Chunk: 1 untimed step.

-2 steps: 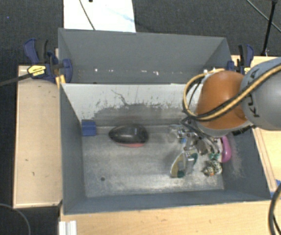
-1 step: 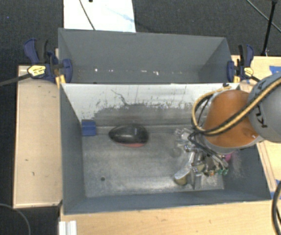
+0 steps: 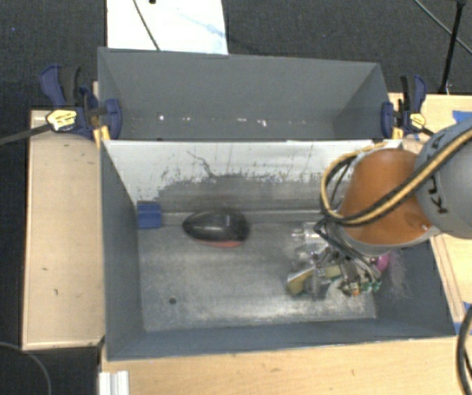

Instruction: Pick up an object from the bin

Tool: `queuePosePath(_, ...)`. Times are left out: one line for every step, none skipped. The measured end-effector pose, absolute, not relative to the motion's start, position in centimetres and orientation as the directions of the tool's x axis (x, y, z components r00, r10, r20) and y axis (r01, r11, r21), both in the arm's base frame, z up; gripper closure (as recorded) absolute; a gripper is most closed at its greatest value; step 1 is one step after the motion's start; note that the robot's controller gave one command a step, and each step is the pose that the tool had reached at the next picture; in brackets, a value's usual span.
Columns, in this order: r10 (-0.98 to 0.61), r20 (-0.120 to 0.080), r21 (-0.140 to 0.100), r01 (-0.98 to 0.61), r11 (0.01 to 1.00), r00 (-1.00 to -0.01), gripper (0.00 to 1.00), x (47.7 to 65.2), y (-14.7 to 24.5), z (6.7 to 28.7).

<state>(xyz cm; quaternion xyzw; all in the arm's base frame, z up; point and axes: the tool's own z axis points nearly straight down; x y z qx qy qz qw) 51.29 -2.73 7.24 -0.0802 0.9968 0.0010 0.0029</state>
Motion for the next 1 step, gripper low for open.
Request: queuePosePath(-0.242,-0.01,-0.002,-0.242,0.97,-0.97,1.0,51.9,-0.67,21.19)
